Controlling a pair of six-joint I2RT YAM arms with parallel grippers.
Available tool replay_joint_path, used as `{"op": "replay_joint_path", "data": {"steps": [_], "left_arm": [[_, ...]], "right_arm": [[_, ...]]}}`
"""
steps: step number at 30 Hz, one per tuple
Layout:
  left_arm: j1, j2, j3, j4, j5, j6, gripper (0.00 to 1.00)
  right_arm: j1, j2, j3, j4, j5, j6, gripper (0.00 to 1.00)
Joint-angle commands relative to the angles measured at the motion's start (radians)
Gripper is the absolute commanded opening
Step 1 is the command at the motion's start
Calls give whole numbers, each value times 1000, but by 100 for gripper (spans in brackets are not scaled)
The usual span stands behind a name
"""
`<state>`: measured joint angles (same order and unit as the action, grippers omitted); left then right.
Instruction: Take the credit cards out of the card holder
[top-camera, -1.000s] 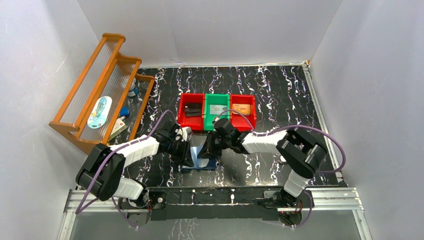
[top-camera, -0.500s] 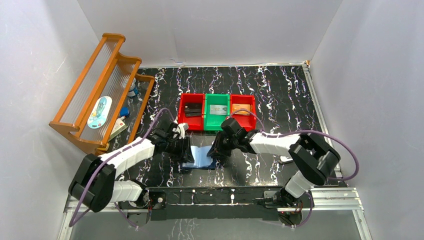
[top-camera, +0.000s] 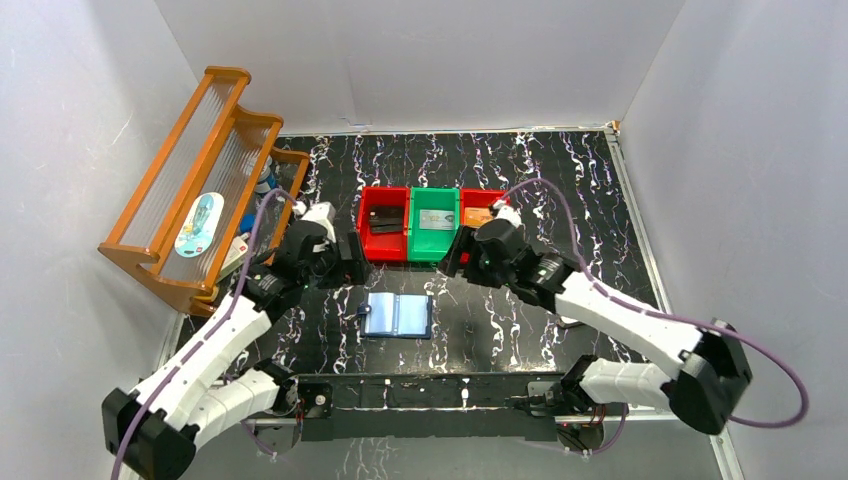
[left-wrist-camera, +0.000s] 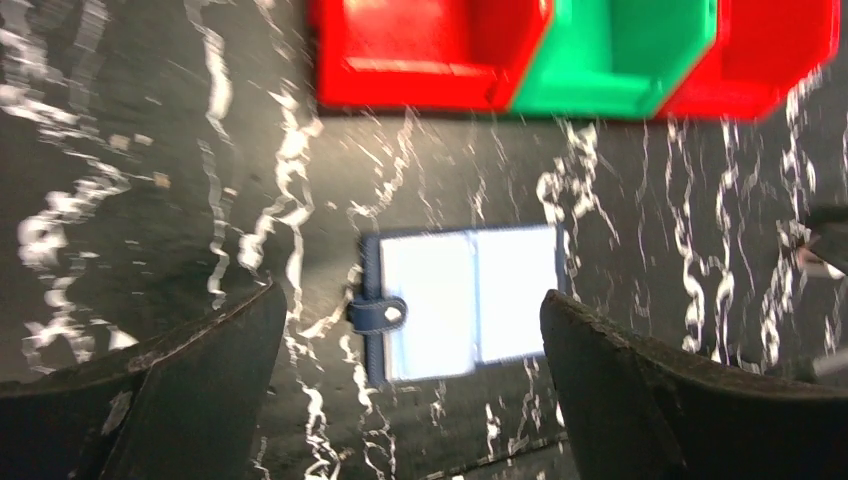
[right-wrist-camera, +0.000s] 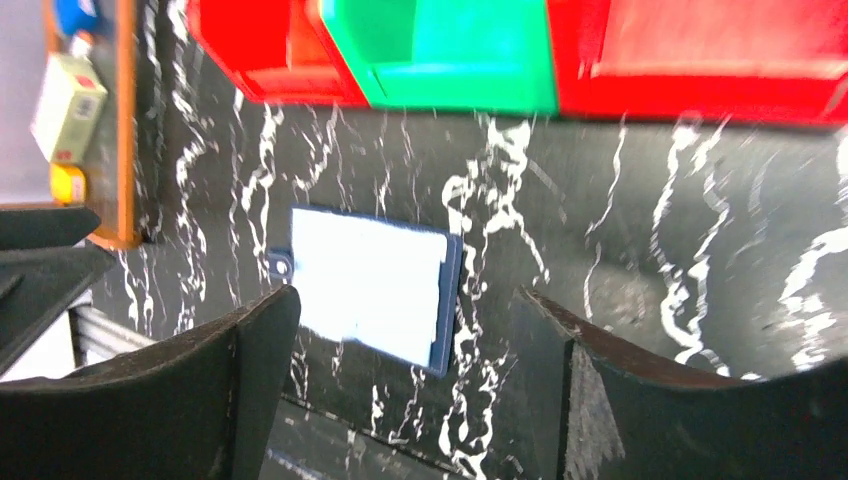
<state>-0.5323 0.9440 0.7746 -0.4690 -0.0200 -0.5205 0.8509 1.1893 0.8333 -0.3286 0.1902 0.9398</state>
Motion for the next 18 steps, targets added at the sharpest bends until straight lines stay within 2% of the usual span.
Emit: {"op": "replay_joint_path", "data": {"steps": [1,3,9,18], "left_arm": [[2,-85,92,-82,-316,-33,98],[3,-101,133,-103,-404,-43,98],[3,-125,227,-145,-527,-17,98],[3,-119,250,-174,-592,33,98]], "right_arm": [[-3,-135,75,0,225,-211,89],[-3,-192,95,13,279,-309,98],[-3,-304,141,56,409,-507,98],[-3,-327,139,29,512,-521,98]]}}
